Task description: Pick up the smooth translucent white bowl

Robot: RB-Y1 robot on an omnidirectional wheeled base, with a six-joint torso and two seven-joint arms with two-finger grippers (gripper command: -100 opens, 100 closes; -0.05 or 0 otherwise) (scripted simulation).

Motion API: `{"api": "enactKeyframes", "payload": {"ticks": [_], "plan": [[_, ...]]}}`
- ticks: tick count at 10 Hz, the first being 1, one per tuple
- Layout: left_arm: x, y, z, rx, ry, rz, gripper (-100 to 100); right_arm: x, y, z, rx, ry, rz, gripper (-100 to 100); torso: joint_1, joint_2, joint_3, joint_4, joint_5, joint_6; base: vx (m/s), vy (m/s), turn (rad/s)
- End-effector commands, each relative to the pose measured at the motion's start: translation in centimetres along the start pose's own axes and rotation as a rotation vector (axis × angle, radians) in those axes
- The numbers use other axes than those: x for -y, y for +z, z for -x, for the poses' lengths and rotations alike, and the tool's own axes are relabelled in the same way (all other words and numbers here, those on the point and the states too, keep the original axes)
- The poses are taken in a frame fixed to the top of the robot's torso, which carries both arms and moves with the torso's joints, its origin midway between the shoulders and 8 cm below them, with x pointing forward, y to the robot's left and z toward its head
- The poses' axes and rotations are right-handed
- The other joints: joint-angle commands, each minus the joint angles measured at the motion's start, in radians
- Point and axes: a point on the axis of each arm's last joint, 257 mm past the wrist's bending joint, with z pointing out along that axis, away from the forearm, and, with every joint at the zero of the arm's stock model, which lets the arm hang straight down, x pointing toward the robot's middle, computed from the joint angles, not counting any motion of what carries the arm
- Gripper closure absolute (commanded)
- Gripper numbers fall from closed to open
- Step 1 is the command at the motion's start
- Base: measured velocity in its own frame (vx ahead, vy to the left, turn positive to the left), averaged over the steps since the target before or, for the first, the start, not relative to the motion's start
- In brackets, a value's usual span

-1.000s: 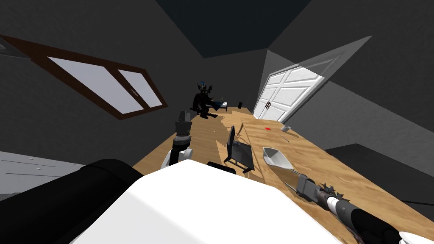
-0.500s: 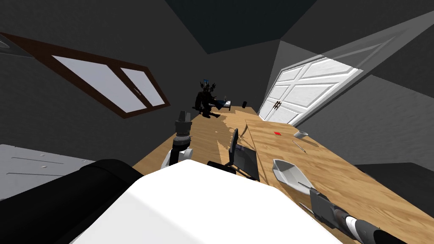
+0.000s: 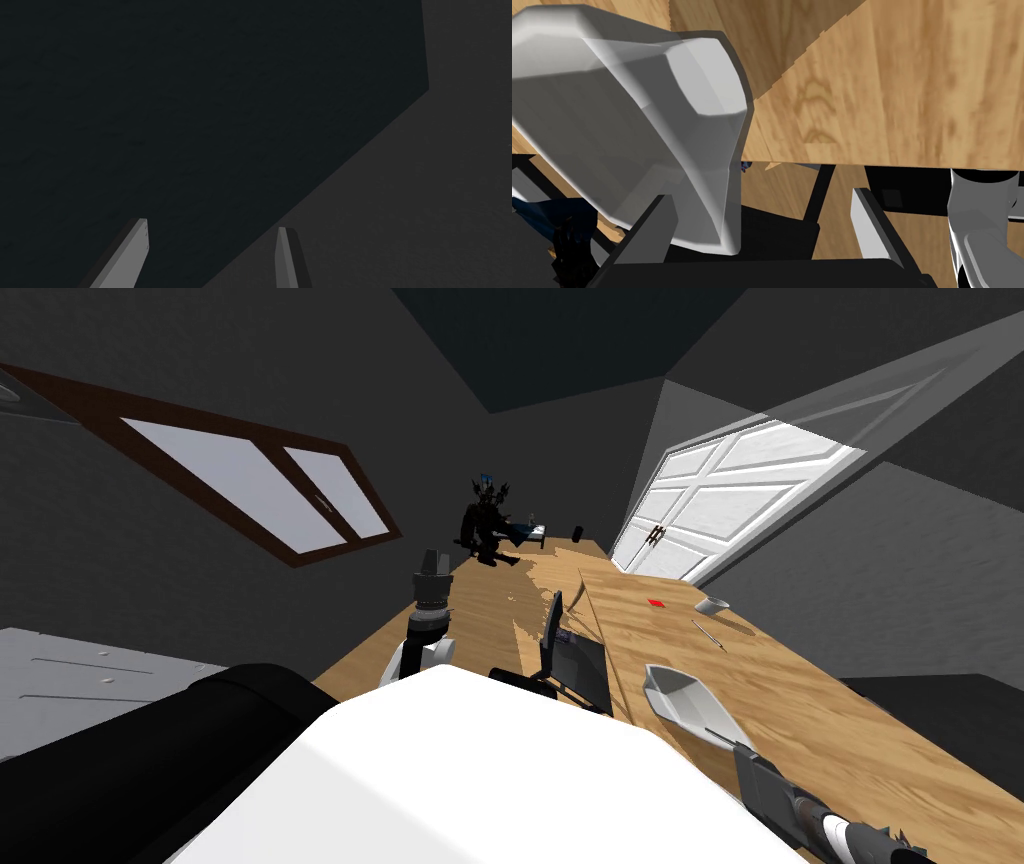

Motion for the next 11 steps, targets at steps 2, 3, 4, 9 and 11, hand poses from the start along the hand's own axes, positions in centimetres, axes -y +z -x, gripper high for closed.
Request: {"api": "enactKeyframes", "payload": {"ticks": [2,3,4,9,11], "plan": [[0.0,0.0,0.0,0.0,0.0,0.0,0,0.0,0.0,0.0,0.0,0.0,0.0,-100,0.0,0.0,0.0,0.0,0.0,0.0,0.002,0.004,-0.011],[0.0,0.0,0.0,0.0,0.0,0.0,0,0.0,0.0,0.0,0.0,0.0,0.0,-100,0.0,0.0,0.0,0.0,0.0,0.0,0.0,0.0,0.0],[0.0,0.0,0.0,0.0,0.0,0.0,0,0.0,0.0,0.0,0.0,0.0,0.0,-100,0.0,0.0,0.0,0.0,0.0,0.0,-0.002,-0.006,0.016],[0.0,0.0,0.0,0.0,0.0,0.0,0,6.1,-1.0,-0.7,-0.033,-0.128,-0.05,-100,0.003,0.0,0.0,0.0,0.001,0.0,-0.004,0.031,-0.075],[0.0,0.0,0.0,0.0,0.0,0.0,0,7.6,-1.7,-1.7,-0.065,-0.21,-0.031,-100,0.004,0.001,0.0,0.0,0.001,0.0,-0.013,0.071,-0.154]]}}
